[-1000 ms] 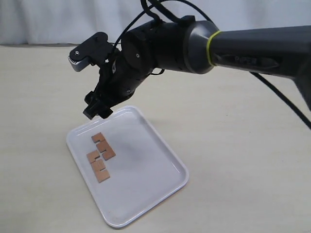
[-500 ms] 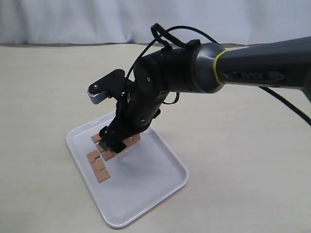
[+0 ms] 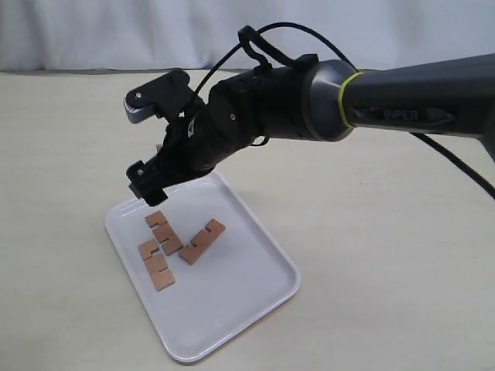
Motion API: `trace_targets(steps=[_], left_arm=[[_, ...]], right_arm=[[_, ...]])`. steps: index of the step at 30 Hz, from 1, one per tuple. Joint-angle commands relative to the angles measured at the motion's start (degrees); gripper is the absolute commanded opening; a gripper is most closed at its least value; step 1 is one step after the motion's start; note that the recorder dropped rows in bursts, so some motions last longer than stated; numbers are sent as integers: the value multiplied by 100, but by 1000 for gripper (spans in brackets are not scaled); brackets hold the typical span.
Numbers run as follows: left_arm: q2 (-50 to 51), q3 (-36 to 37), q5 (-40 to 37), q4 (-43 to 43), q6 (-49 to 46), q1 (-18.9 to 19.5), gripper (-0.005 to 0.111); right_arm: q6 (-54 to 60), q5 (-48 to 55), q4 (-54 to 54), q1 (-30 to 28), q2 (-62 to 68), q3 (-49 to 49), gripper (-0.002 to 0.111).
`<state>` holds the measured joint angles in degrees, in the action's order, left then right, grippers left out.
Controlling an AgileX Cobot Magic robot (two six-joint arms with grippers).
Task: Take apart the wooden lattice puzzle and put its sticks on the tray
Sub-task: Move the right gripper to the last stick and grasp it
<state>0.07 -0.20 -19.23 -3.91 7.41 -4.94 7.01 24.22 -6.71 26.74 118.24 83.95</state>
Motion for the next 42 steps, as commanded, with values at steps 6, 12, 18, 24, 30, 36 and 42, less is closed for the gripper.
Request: trace_targets(steps=[6,12,18,24,30,36,42], left_arm=[[-7,20,84,6,17,-44,0],[-7,20,84,6,17,-44,0],[-7,20,62,-17,17,-44,0],[-7,20,62,-17,17,-44,0],[-7,20,62,-17,17,-44,0],[-7,20,62,-17,17,-44,0],[-7,20,62,-17,17,-44,0]], right_arm=[[-1497,-2057,-13,-8,552,297,105],[-1721,-1416,-13,2,1211,1342,104],[-2570,-211,813,2,1802,2525,104],[-4663,1454,3521,235,2286,3612,101],[-6492,1138,4876,472,2551,3718,100],[-7371,1191,5536,472,2756,3718,100],[-7657,1270,6032,445,2889,3718,100]])
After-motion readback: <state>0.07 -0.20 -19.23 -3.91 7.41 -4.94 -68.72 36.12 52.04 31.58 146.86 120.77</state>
